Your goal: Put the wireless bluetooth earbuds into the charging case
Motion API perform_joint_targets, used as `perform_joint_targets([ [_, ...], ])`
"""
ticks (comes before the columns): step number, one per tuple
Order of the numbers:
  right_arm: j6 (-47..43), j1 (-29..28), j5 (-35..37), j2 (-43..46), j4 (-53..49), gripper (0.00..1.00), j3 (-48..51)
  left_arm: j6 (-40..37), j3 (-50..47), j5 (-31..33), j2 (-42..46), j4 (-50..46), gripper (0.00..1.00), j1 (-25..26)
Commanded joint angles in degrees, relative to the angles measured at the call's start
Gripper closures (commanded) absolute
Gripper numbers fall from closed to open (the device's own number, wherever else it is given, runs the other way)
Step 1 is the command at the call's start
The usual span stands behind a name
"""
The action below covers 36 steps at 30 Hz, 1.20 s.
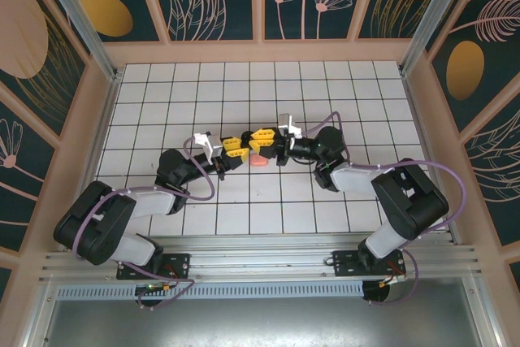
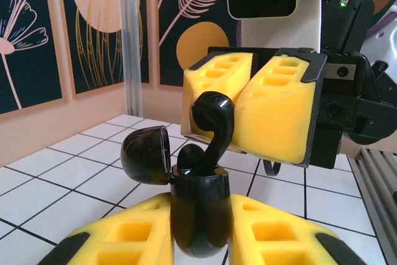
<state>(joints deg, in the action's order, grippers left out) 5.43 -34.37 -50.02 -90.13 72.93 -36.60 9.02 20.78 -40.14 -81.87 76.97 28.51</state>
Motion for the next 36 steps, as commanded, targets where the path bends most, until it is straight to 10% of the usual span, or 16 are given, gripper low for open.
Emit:
perform_joint_targets([
  [1, -1.3, 0.8, -0.9, 0.0, -7.3, 0.85, -0.9, -2.5, 0.8, -2.3, 3.0, 5.5, 0.77, 0.2],
  [36, -24.5, 2.7, -10.3, 10.4, -47.5, 0.87, -15.2, -13.6, 2.2, -1.1, 4.8, -9.4, 0.77, 0.7],
])
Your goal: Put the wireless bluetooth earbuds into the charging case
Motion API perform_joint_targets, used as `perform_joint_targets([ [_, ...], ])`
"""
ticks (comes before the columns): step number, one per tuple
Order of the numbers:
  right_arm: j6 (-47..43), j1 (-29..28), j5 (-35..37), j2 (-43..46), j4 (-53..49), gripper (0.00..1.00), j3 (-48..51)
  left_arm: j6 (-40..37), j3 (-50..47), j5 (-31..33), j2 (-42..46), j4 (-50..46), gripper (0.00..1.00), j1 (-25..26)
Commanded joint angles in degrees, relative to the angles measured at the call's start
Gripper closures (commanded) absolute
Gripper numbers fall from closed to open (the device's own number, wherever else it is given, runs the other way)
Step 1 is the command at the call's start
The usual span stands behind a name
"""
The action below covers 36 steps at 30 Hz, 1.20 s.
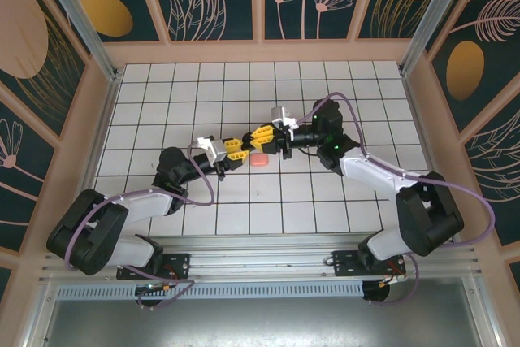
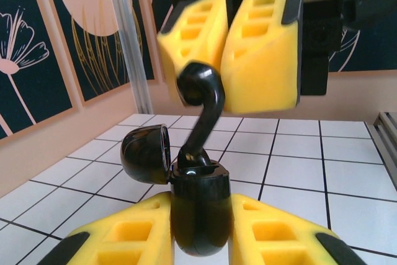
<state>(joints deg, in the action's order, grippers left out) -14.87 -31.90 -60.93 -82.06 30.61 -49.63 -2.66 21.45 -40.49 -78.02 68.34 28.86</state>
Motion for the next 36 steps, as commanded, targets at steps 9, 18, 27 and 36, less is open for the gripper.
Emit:
perform_joint_targets([
  [9, -14.3, 0.2, 3.0, 2.7, -20.3, 0.87, -5.9, -2.4, 1.8, -1.2, 1.7, -1.3, 0.77, 0.4],
  [18, -18.3, 0.2, 4.2, 1.9, -25.1, 0.87, -7.6, -2.4, 1.9, -1.4, 2.1, -1.5, 0.77, 0.4],
  [27, -19.8, 0.2, 4.8, 2.7, -27.4, 0.87, -8.9, -3.1, 2.0, -1.3, 2.1, -2.4, 0.77, 0.4],
  [36, -24.3, 0.2, 4.9, 1.1, -35.0, 0.87, -12.3, -4.1, 2.3, -1.6, 2.7, -3.8, 0.77, 0.7],
])
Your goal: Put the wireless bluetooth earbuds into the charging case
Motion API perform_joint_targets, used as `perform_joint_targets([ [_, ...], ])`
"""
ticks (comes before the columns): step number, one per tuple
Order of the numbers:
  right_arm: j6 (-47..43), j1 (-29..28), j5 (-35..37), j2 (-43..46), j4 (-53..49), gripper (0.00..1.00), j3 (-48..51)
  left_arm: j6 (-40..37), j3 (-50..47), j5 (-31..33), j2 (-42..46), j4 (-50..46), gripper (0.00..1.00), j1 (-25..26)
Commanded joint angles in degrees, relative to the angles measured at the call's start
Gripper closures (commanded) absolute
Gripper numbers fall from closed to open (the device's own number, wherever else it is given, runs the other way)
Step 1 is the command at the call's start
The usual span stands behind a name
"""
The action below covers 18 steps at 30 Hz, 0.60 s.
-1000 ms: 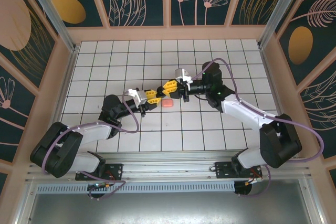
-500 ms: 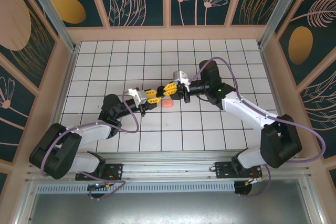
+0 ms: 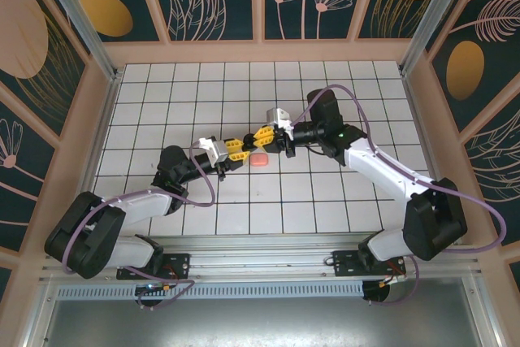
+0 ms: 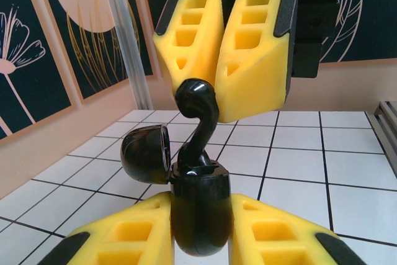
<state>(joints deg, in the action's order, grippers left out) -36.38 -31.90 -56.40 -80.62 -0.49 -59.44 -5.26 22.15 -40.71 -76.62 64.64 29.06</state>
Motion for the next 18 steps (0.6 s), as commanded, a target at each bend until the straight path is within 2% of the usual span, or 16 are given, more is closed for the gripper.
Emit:
perform_joint_targets([
  [1, -3.4, 0.2, 0.4, -0.6, -4.7, 0.87, -2.8, -1.6, 1.5, -1.3, 1.4, -0.2, 0.78, 0.5],
  [18, -9.2, 0.0, 1.3, -2.8, -12.7, 0.88, -6.1, -1.9, 2.0, -1.9, 1.5, -0.9, 0.77, 0.8],
])
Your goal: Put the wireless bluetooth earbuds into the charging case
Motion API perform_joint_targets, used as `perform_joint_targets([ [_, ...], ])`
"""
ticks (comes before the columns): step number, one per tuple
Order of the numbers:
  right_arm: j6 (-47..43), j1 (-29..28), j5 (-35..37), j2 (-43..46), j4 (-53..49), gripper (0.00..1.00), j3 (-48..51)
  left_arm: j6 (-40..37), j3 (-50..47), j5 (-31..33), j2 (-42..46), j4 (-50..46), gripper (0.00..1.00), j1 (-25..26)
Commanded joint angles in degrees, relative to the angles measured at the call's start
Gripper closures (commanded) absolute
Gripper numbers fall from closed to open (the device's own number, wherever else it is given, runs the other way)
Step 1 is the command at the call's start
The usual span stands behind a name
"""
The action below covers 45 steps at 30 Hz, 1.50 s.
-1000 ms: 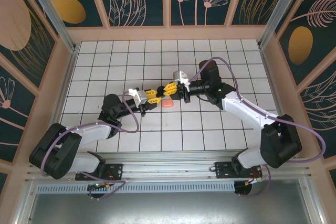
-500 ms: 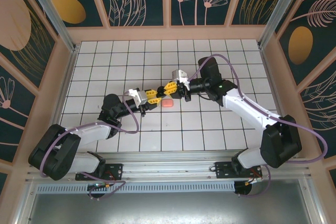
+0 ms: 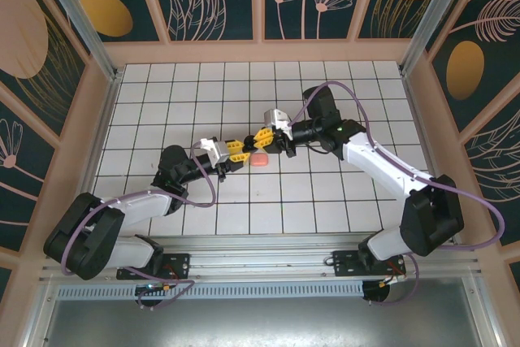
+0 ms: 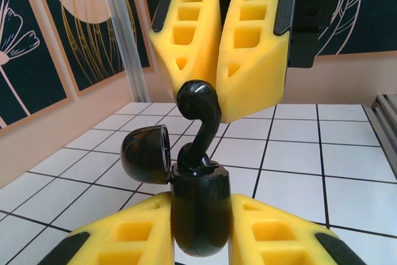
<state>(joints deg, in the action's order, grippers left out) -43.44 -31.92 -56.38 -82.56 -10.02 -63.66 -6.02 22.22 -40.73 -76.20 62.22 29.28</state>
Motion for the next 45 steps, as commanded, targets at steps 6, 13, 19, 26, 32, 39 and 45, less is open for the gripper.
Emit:
perform_joint_targets([
  [6, -3.2, -0.5, 0.7, -1.3, -4.0, 0.88, -2.1, -1.1, 2.0, -2.0, 1.1, 1.5, 0.77, 0.6],
  [13, -4.2, -0.6, -1.0, -1.4, -4.7, 0.88, -2.3, -0.9, 2.0, -2.2, 1.0, 1.6, 0.77, 0.7],
  [19, -5.1, -0.7, -0.1, -2.2, -6.1, 0.88, -3.2, -1.0, 2.0, -2.8, 1.0, 1.6, 0.77, 0.6],
  [26, -7.9, -1.0, 1.5, -3.5, -9.4, 0.88, -4.6, -0.7, 2.3, -4.5, 1.1, 1.7, 0.77, 0.8],
  [32, -13.2, -1.2, 2.2, -4.7, -14.7, 0.88, -6.5, -0.1, 2.7, -5.8, 1.2, 1.9, 0.77, 0.8],
  [39, -18.0, -1.6, 1.4, -6.4, -20.6, 0.88, -8.9, 0.1, 3.1, -7.0, 0.8, 1.6, 0.77, 0.9],
  [45, -20.9, -1.7, 0.6, -7.1, -24.2, 0.88, -10.4, -0.2, 3.1, -7.0, 0.8, 1.2, 0.77, 0.9],
])
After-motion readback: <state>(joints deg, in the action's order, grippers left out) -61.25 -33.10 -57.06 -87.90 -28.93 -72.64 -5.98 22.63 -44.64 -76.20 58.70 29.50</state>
